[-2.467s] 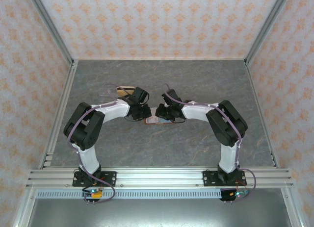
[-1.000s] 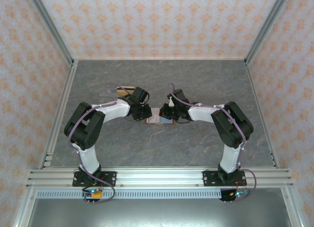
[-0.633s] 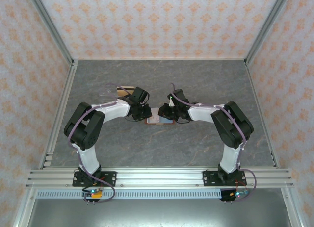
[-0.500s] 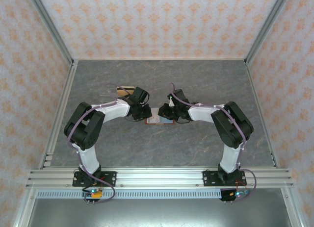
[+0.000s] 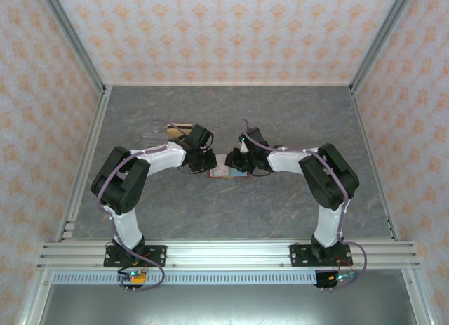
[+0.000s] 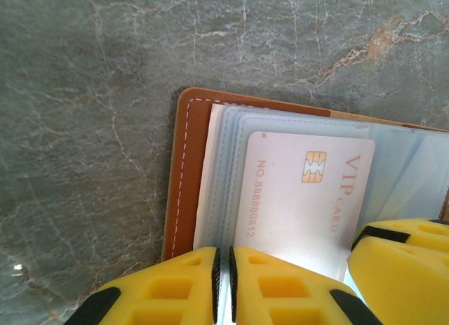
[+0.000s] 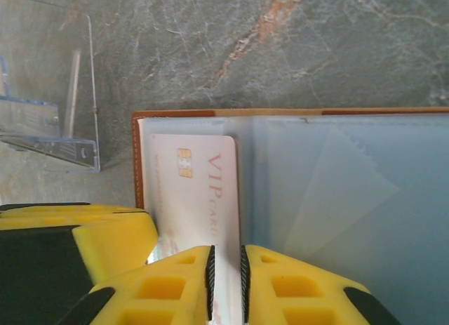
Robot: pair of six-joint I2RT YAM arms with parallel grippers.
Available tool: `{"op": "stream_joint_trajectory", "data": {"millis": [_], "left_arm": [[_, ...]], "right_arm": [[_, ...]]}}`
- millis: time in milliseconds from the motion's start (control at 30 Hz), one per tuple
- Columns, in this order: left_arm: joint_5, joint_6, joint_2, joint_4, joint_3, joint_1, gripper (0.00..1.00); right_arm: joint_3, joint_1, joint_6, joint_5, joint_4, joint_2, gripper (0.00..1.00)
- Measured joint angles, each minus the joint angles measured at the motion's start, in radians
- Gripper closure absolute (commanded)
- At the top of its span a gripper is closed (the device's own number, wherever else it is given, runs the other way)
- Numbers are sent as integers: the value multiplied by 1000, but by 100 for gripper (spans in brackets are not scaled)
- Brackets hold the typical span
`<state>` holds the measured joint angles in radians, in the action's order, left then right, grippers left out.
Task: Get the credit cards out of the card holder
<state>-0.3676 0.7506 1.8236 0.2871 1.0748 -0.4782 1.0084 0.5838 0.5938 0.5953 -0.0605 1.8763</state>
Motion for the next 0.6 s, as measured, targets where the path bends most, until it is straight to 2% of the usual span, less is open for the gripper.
{"op": "stream_joint_trajectory", "data": {"millis": [100, 467, 600], "left_arm": [[0, 0, 0, 0, 0, 0, 87], [-10, 0, 0, 1, 0, 0, 91], [-10, 0, 0, 3, 0, 0, 91]], "right_arm": [[3, 0, 0, 0, 4, 4, 80], [11, -4, 8, 19, 3, 16, 100], [10, -4, 7, 19, -1, 15, 100]]}}
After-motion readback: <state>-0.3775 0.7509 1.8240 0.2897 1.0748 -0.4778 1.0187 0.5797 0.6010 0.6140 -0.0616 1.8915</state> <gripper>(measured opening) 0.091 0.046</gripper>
